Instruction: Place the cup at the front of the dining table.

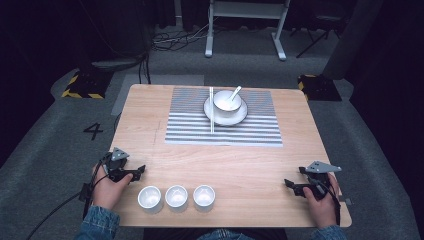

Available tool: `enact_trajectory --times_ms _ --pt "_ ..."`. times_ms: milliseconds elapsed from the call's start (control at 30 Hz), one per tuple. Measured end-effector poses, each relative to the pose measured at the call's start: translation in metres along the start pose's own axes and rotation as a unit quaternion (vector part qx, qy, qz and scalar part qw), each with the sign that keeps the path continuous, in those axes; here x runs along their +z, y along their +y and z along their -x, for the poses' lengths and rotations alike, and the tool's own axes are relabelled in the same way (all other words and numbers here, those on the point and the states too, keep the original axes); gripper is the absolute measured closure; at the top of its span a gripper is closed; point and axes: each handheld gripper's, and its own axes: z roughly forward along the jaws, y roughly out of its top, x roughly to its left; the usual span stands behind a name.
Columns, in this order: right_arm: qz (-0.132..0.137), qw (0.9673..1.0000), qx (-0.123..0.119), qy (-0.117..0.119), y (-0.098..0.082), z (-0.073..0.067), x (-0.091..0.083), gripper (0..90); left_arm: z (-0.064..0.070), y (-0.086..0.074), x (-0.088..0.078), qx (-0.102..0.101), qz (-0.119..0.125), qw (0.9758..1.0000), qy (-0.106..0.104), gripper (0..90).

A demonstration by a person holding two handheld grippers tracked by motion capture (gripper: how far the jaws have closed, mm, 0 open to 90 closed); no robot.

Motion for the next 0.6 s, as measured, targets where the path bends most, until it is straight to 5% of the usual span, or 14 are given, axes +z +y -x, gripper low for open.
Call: enact_trajectory --times_ms 600 --pt "0.000 1.0000 0.000 0.000 0.000 0.000 0.000 17.3 0.006 0.001 -0.012 -0.009 0.011 0.9999 -0.001 20.4"
